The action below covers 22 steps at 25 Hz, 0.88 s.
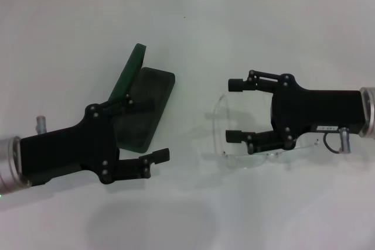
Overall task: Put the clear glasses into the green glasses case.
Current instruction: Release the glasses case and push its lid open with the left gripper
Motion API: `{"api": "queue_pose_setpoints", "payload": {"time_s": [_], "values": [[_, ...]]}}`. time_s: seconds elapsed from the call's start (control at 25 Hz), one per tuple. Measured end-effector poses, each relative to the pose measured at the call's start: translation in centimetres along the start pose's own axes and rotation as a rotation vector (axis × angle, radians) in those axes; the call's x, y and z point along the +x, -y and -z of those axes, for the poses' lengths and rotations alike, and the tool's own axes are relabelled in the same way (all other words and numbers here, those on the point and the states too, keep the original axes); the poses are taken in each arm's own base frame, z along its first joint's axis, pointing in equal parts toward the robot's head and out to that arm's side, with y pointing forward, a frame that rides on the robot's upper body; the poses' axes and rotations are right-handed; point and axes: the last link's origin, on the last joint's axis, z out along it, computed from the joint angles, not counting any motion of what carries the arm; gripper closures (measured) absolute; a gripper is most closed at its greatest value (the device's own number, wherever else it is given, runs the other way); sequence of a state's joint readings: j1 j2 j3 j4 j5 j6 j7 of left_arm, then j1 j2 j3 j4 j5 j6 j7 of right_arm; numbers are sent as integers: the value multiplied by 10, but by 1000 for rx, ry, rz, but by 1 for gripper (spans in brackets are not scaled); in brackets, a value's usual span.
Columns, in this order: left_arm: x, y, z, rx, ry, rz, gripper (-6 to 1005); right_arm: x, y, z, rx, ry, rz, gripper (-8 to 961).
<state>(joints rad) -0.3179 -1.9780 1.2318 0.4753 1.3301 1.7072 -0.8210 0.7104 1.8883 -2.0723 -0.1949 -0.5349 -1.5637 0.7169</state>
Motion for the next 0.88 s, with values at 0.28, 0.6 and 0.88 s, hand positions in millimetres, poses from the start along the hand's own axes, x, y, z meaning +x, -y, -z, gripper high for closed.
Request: {"api": "queue_pose_setpoints", "payload": {"time_s": [0.28,0.6,0.88], "values": [[0,1,2,-5,12,-15,124,-2,2,-6,5,15,4,69],[2,2,5,-10,11,-27,125,-5,6,-16,5,11,15,69],[41,21,13,-24,-34,20,125,-6,9,-13,17,9,16,69]]}}
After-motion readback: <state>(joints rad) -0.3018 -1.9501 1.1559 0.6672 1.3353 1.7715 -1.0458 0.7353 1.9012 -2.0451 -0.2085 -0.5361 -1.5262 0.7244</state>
